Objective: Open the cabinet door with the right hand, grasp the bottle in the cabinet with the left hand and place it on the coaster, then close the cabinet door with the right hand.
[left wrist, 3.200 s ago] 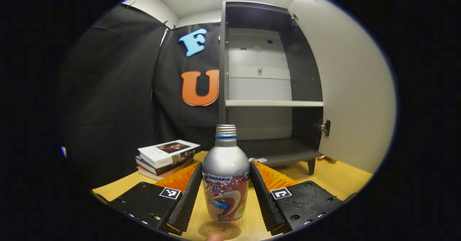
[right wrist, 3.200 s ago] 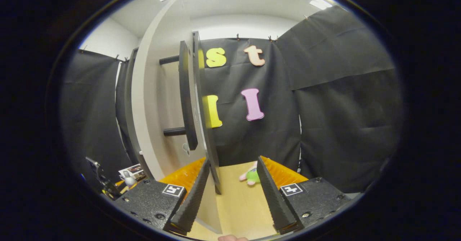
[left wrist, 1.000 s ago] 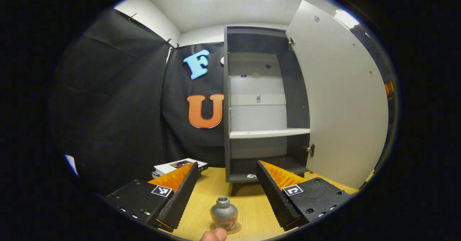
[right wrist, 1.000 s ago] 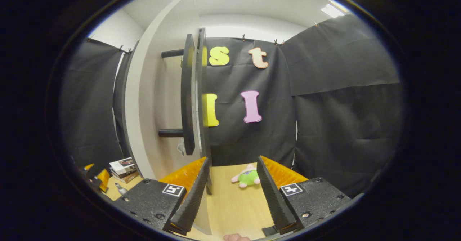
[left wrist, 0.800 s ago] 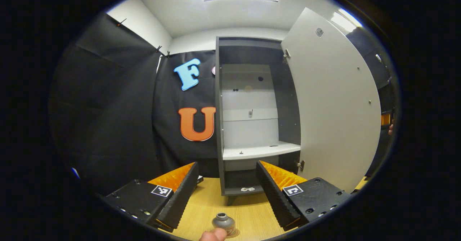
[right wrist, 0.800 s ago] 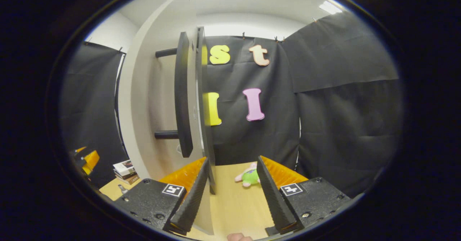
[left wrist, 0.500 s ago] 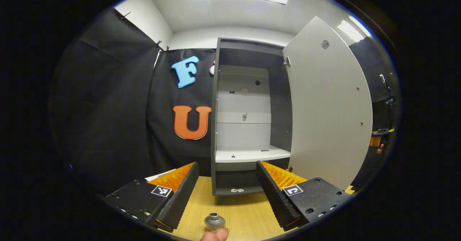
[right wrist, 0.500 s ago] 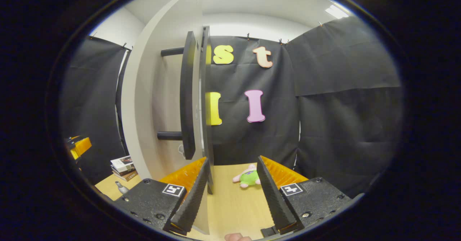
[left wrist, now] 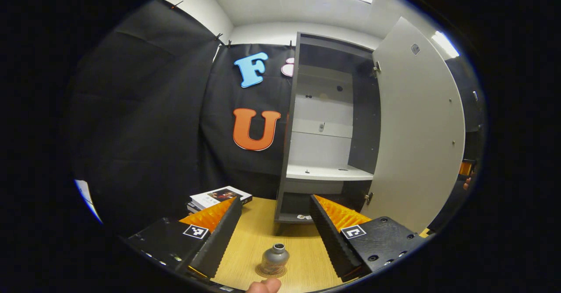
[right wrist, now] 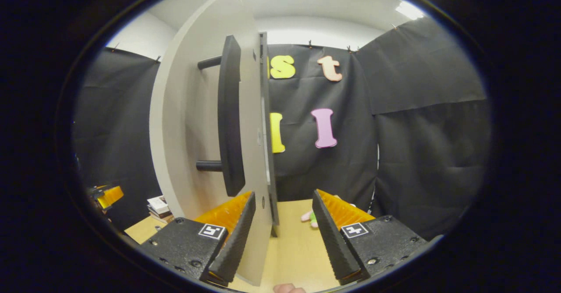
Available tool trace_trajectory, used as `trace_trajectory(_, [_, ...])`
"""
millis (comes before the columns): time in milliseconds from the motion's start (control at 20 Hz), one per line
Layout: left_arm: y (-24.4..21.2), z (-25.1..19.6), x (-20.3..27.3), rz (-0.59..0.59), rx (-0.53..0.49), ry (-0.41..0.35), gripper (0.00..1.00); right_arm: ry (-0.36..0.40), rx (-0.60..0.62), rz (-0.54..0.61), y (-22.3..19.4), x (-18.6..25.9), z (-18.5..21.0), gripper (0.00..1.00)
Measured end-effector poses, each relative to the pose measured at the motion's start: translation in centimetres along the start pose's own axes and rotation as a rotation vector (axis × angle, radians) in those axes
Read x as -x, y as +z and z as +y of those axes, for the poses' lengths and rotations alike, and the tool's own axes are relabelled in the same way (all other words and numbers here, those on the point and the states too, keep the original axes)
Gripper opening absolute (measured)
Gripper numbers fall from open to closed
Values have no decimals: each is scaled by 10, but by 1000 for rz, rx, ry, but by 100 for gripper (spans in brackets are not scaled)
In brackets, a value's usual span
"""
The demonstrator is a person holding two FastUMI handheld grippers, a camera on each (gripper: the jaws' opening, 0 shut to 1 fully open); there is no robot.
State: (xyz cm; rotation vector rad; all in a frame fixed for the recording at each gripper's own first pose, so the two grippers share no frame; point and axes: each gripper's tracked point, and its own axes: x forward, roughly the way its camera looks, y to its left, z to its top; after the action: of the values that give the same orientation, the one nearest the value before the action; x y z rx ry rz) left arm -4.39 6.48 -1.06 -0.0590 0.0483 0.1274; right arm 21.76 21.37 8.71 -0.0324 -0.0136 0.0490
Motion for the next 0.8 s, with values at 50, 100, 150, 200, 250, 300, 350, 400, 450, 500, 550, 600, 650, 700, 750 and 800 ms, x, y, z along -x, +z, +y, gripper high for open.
trace_trajectory(50, [3,3,0,-10,-13,2,94,14,9,-4,0,0,11,82])
trace_trajectory(100, [5,6,0,-21,-28,6,94,29,13,-6,0,-2,20,82])
trace_trajectory(150, [6,8,-1,-28,-39,10,94,46,12,-4,-2,-5,28,82])
trace_trajectory(200, [5,10,-1,-29,-41,9,94,65,9,0,-4,-8,38,82])
trace_trajectory(250, [4,9,-1,-28,-35,6,94,81,6,3,-5,-9,48,82])
trace_trajectory(300, [3,11,-1,-27,-30,7,94,95,6,4,-4,-12,59,82])
trace_trajectory(350, [4,14,0,-26,-26,10,94,107,11,2,-4,-15,69,78])
trace_trajectory(400, [3,17,0,-24,-25,15,94,123,18,-1,-3,-18,80,78])
trace_trajectory(450, [2,19,1,-22,-26,18,94,138,23,2,-4,-20,92,78])
trace_trajectory(500, [3,21,1,-23,-29,21,94,151,34,-4,-1,-22,102,81])
trace_trajectory(550, [3,25,1,-24,-32,25,94,160,45,-11,0,-27,112,80])
trace_trajectory(600, [3,28,1,-24,-35,28,94,171,52,-11,-1,-30,122,81])
trace_trajectory(650, [3,29,1,-27,-40,30,94,190,51,-10,-3,-34,132,81])
trace_trajectory(700, [5,32,2,-32,-46,36,94,217,47,-10,-4,-38,144,81])
trace_trajectory(750, [6,35,3,-36,-53,41,94,240,44,-4,-5,-43,156,81])
trace_trajectory(800, [6,37,4,-40,-57,44,94,261,37,-3,-6,-48,167,81])
